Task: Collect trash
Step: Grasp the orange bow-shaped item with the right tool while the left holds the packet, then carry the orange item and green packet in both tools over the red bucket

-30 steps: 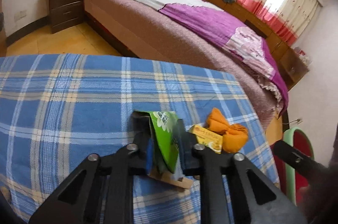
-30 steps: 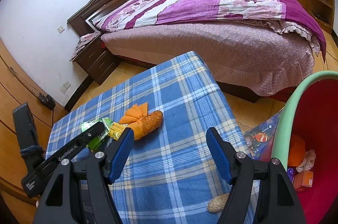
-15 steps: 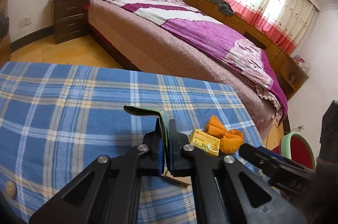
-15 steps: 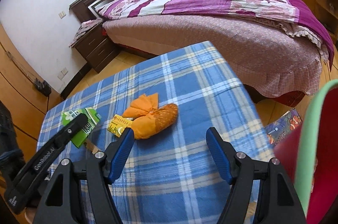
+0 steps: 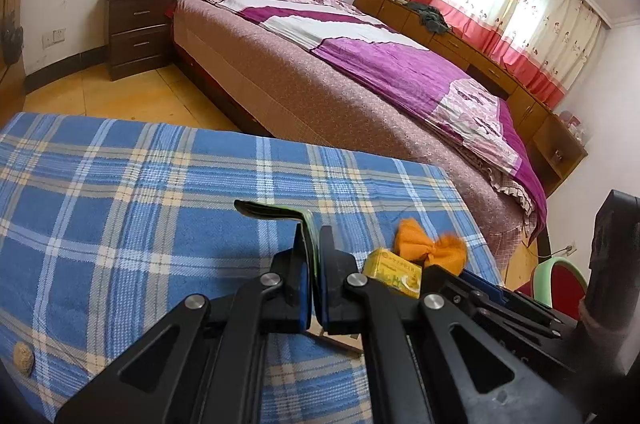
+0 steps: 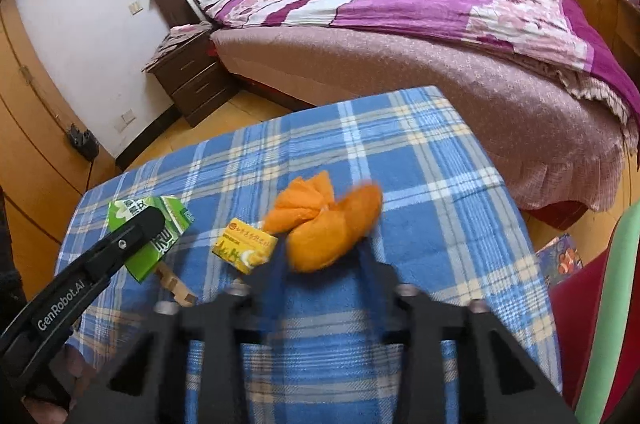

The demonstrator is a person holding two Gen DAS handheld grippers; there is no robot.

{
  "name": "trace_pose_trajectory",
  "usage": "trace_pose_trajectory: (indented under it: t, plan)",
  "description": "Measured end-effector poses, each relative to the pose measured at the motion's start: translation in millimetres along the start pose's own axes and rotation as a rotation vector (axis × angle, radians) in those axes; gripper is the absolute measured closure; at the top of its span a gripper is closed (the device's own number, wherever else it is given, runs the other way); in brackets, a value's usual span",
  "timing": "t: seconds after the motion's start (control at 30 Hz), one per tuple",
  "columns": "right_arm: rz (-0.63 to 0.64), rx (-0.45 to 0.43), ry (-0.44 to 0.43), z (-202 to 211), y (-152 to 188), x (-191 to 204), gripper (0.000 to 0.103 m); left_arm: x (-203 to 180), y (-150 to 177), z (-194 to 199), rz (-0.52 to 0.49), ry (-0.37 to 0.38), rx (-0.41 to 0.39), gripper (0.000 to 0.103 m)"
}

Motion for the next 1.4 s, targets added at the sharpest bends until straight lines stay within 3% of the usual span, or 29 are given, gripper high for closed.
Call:
trace_pose_trajectory:
  t: [0.27, 0.73, 1.0, 1.4]
  plan:
    - [-0.032, -0.021, -0.024, 16, 0, -6, 0.084, -7, -6, 6, -0.032, 0.011, -0.02, 0.1]
    - [-0.101, -0.117, -0.028, 113, -3, -31, 0.084, -61, -8, 53, -0.13, 0.091, -0.041, 0.1]
    - [-0.148, -0.165, 0.024, 166, 10, -59, 0.084, -101, 5, 83, -0.163, 0.169, -0.027, 0.1]
    - [-0.234, -0.203, 0.159, 225, 39, -131, 0.084, -177, 40, 101, -0.234, 0.288, 0.035, 0.1]
Point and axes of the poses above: each gripper's, at about its wrist camera, not at the fingertips, and z roughly against the way its jaws point, x to its left, y to its underside, the point moved 3 cm from there along -z, roughly the way its jaws point, and after that the axes turned 14 degrees about -x, right-handed, at the moved point
